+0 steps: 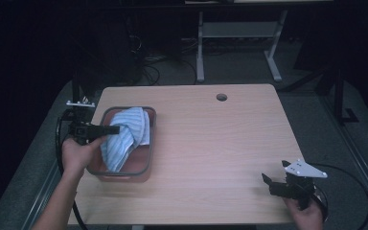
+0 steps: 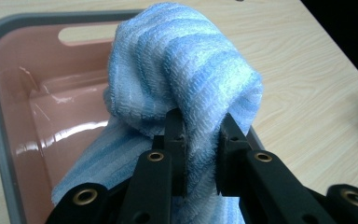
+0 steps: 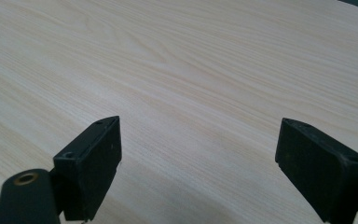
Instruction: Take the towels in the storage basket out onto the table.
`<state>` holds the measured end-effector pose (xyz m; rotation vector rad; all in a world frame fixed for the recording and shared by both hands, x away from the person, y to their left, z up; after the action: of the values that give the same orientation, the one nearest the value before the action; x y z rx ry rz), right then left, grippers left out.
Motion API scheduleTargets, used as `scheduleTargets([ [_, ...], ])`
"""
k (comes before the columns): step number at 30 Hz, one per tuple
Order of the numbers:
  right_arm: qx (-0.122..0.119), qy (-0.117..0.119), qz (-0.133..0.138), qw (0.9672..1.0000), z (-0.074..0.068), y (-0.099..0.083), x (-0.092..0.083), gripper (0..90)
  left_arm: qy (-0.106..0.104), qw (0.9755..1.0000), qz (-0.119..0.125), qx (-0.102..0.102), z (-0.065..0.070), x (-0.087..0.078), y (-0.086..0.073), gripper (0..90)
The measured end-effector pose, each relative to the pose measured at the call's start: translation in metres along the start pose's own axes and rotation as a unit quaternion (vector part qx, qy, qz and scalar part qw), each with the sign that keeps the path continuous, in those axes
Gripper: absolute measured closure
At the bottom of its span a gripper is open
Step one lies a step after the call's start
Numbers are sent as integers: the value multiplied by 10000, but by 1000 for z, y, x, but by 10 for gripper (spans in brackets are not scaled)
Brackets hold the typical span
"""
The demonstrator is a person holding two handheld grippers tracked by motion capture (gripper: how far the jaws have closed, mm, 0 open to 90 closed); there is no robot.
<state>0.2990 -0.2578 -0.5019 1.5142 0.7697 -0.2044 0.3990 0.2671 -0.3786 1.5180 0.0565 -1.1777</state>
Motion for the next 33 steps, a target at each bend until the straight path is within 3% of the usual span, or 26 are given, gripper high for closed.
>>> scheduleTargets([
  [20,4,1,18,10000,1,1,-1,139,17,9996,156,224,16,-21,37,779],
  [33,12,-4,65,10000,2,3,-3,139,-109,9991,131,399,35,-12,56,779],
])
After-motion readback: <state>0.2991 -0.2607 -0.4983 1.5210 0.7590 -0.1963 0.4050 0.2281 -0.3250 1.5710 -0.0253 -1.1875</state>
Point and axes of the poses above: each handheld gripper's, and its own axes: x roughly forward along the jaws, y roughly out of its top, z roughly to its right, the point moved 8 cm from there along x, roughly forward along the jaws, and after that the axes turned 14 degrees about x, right-handed, at the moved point
